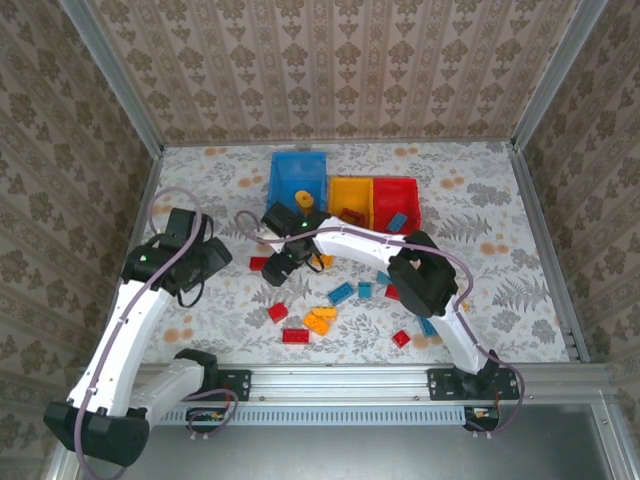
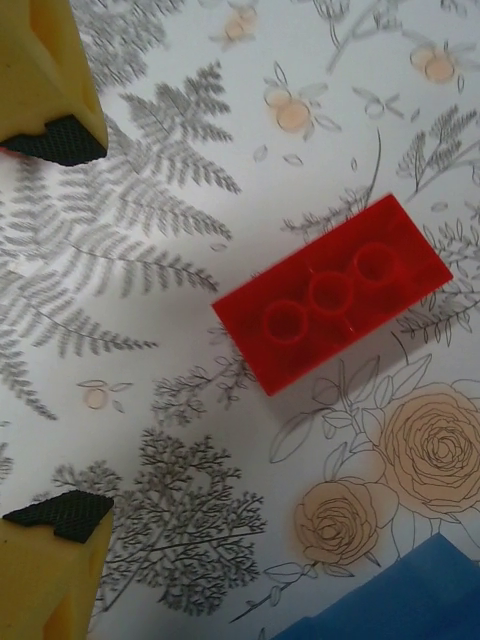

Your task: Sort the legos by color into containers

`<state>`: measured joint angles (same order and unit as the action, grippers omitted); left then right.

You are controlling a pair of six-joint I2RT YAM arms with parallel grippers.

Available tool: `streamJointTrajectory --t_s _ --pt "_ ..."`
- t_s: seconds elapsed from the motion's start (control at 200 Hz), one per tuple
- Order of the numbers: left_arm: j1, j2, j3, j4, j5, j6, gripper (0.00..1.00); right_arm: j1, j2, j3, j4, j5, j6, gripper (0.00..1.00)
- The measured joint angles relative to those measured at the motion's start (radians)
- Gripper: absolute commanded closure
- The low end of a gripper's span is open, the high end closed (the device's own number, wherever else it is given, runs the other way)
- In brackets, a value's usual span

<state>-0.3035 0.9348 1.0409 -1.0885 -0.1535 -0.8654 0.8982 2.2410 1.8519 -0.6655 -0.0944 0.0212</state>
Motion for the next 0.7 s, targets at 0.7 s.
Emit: streamJointTrajectory --t_s 0.7 --pt "0.077 -0.098 0.037 -0.120 0.091 0.122 0.29 0.069 0.286 0.350 -0.024 0.216 0.001 0.48"
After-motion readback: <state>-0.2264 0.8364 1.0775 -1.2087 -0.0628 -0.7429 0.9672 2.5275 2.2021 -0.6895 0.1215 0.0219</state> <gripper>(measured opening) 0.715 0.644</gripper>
